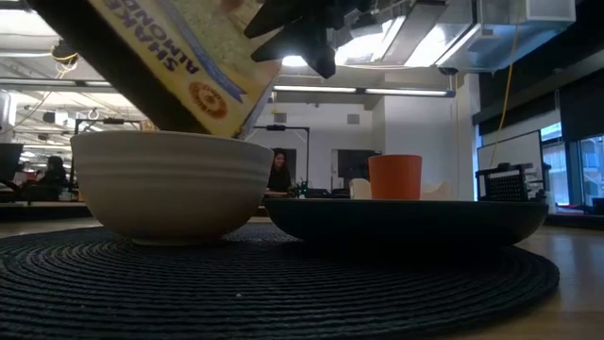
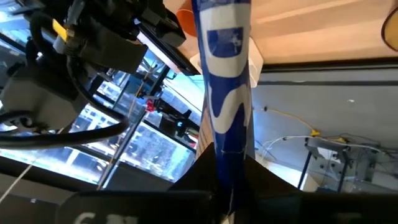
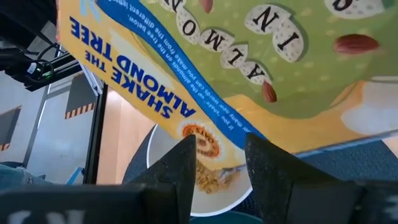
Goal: Arrange a breakfast setting
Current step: Pour the cereal from the cereal box into the white bowl
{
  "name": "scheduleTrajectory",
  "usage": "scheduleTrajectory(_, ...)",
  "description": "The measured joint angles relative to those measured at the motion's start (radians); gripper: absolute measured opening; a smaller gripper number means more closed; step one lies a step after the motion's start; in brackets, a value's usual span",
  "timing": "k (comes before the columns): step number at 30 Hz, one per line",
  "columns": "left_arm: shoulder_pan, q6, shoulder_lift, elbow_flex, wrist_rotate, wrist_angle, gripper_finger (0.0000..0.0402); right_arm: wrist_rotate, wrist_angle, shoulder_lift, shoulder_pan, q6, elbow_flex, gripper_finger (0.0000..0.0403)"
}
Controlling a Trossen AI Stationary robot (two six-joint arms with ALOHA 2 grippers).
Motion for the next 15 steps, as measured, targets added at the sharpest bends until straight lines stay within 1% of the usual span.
scheduleTrajectory(4, 0.041, -0.067, 0.000, 0.000, 0.034, -0.013, 0.0005, 0.000, 0.000, 0.000, 0.000, 0.000, 0.000, 0.0126)
scheduleTrajectory(8, 0.096, -0.097, 0.000, 0.000, 0.053, -0.049, 0.0005, 0.000, 0.000, 0.000, 0.000, 0.000, 0.000, 0.0126)
scheduleTrajectory(15, 0.166, -0.150, 0.000, 0.000, 0.164, -0.052, 0.0005, -0.011, 0.001, 0.000, 0.000, 0.000, 0.000, 0.0126)
